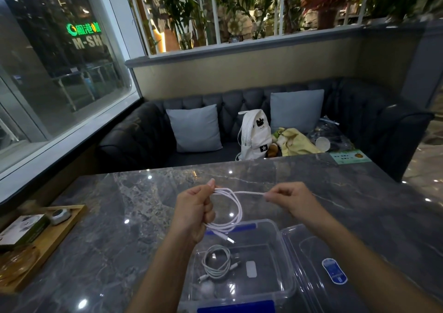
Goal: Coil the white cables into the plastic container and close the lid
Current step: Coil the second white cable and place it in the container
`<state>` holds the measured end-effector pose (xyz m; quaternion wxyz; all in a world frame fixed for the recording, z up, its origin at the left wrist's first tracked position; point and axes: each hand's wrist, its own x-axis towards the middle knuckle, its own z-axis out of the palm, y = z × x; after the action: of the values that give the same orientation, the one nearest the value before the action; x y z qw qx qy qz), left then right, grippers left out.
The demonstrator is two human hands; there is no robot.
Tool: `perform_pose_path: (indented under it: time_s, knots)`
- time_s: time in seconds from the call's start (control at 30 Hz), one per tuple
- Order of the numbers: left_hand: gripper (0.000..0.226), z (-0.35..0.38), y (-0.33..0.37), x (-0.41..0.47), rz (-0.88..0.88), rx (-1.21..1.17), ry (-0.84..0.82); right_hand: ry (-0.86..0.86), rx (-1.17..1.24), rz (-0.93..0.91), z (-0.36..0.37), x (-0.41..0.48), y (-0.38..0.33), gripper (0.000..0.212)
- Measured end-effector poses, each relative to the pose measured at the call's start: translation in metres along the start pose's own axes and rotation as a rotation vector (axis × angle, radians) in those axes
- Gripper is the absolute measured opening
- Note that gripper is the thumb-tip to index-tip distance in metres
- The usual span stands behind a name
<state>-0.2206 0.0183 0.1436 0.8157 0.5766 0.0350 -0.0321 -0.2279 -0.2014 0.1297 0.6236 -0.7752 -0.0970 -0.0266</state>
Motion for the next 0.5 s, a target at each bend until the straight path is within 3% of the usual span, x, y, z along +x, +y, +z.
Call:
perform_pose_path:
  time_s: [0.1, 0.2, 0.37, 0.5]
  knots:
    - [0.025, 0.003, -0.004, -0.002, -0.003, 0.043, 0.007, 0.041, -0.052, 0.006, -0.004, 0.005, -0.001, 0.014]
    - [0.028, 0.007, -0.003, -0.003, 0.024, 0.106, 0.003, -0.179, -0.094, 0.069, -0.003, 0.002, -0.004, 0.011]
    - [0.031, 0.023, -0.006, -0.012, 0.013, 0.154, -0.089, -0.478, 0.338, 0.151, 0.016, -0.003, -0.019, 0.025]
    - [0.027, 0.024, -0.002, -0.015, 0.039, 0.206, -0.164, -0.555, 0.397, 0.246, 0.025, -0.004, -0.026, 0.023]
